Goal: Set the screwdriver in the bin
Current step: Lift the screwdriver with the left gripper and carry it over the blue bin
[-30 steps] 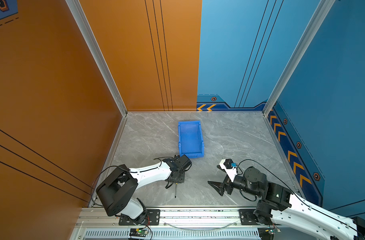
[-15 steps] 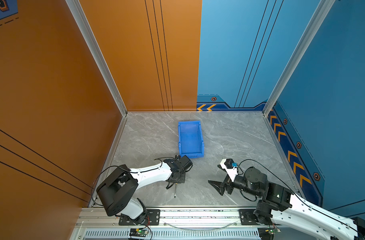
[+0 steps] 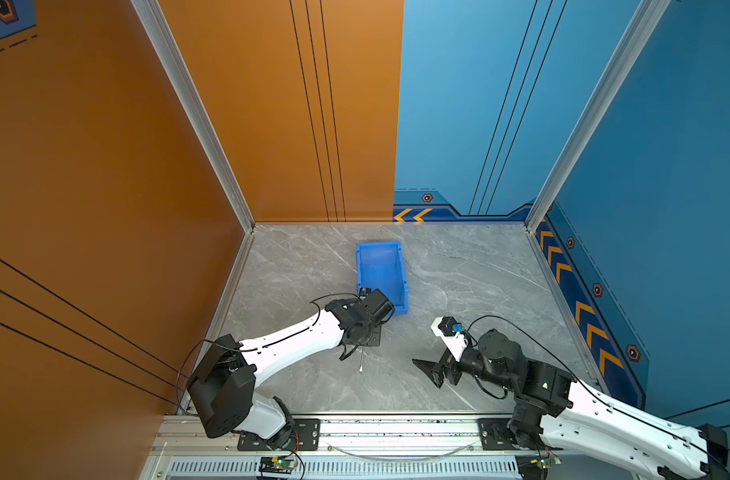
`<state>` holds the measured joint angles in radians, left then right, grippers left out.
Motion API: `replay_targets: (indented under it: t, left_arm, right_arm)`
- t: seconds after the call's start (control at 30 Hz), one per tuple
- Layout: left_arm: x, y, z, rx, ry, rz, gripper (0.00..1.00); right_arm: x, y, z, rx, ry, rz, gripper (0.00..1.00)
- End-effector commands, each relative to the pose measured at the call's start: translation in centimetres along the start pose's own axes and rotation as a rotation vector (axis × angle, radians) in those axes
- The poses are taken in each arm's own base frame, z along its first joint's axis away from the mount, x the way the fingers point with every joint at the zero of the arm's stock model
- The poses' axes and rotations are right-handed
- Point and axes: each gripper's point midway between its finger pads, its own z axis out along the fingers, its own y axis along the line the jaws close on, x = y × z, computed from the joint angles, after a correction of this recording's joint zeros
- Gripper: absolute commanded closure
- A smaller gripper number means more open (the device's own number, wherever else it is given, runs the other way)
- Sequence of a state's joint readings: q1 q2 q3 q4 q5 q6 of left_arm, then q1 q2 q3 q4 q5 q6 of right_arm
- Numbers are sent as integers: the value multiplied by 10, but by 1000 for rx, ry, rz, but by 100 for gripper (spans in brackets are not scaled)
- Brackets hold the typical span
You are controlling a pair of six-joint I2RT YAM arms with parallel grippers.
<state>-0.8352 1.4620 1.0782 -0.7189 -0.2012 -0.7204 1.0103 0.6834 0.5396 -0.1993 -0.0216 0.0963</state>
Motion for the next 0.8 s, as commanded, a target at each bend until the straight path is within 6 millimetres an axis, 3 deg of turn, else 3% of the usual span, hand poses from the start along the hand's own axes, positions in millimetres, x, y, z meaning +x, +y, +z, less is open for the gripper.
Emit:
replay_targets:
  t: [0.0, 0.23, 0.47, 0.63, 0.77]
  left_arm:
    - [-31, 1, -11, -7, -38, -5, 100]
    - [-105, -15, -9, 17, -106, -37, 100]
    - [-165, -24, 25, 4, -132, -87, 100]
    - [-187, -20, 52, -26, -135, -113, 100]
    - [-191, -15, 72, -60, -123, -116, 100]
  right_arm:
    - [-30, -7, -5, 29, -75, -30, 0]
    - [-41, -22, 7, 38, -59, -13, 0]
    - [-52, -44, 15, 73, -67, 30, 0]
    - [-54, -52, 19, 84, -60, 49, 0]
    - [-54, -60, 21, 105, -63, 68, 0]
